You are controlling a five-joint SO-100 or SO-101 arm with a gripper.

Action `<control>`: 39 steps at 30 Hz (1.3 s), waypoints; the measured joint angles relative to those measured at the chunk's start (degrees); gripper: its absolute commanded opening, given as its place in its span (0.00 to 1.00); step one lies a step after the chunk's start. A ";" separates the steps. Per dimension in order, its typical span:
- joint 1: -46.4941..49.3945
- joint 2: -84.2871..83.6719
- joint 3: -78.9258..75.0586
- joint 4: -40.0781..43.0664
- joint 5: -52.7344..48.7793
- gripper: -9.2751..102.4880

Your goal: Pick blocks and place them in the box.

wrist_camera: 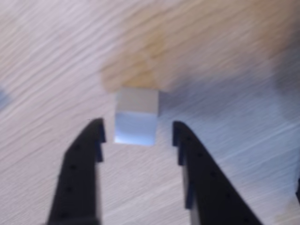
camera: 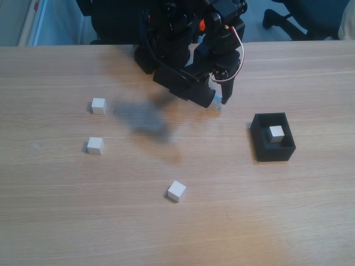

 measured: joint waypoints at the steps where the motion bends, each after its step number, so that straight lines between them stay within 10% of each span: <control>1: 0.00 -0.44 0.00 0.18 0.44 0.20; 39: -4.04 -6.06 -0.09 -4.13 5.54 0.08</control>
